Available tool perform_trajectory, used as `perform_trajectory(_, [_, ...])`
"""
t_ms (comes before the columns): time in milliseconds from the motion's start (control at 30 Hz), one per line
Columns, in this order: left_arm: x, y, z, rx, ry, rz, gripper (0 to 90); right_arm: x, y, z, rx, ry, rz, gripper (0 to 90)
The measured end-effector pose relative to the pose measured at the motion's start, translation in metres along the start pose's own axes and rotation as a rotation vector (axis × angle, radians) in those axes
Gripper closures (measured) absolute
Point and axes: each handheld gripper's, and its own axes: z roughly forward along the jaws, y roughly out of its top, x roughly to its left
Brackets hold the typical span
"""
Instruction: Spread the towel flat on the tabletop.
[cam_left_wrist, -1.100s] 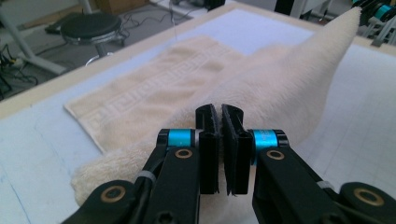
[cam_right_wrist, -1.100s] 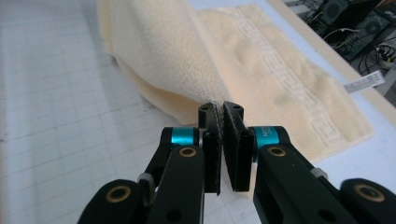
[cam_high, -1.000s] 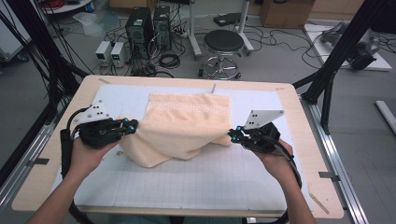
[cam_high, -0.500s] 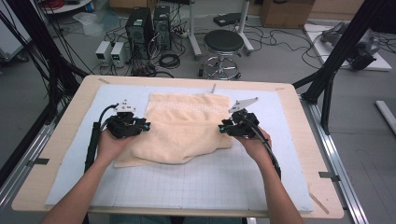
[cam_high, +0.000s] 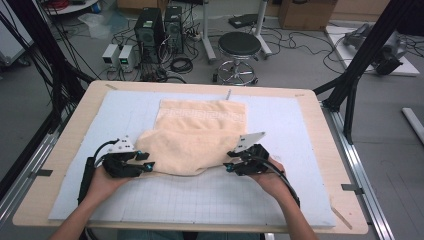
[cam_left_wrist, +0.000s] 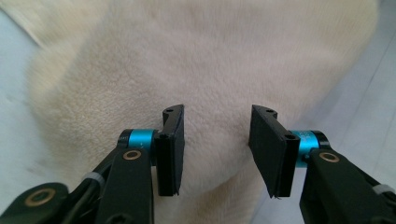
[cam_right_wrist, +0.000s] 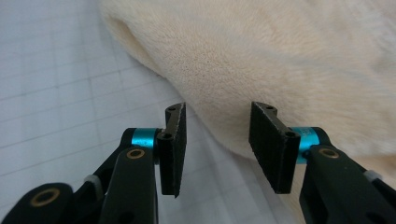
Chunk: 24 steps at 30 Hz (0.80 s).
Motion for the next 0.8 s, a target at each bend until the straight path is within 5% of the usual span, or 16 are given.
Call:
perform_trajectory(100, [-0.001, 0.0, 0.01, 0.015, -0.031, 0.022, 61.1, -0.002, 0.002, 0.024, 0.03, -0.035, -0.025, 59.2])
perform_trajectory(233, [-0.007, 0.003, 0.009, 0.012, -0.016, 0.053, 82.5, -0.012, 0.004, 0.034, -0.001, 0.002, 0.029, 87.6])
perform_trajectory(267, [-0.009, 0.004, 0.008, 0.005, -0.007, 0.056, 83.9, -0.013, 0.005, 0.031, -0.012, 0.007, 0.028, 88.6])
perform_trajectory(467, [-0.021, 0.018, -0.018, -0.096, -0.009, 0.053, 85.1, -0.004, 0.004, -0.016, -0.08, -0.005, 0.029, 89.4])
perform_trajectory(800, [-0.066, 0.058, -0.073, -0.233, -0.05, 0.158, 85.0, 0.034, 0.021, -0.111, -0.165, -0.085, -0.052, 89.7])
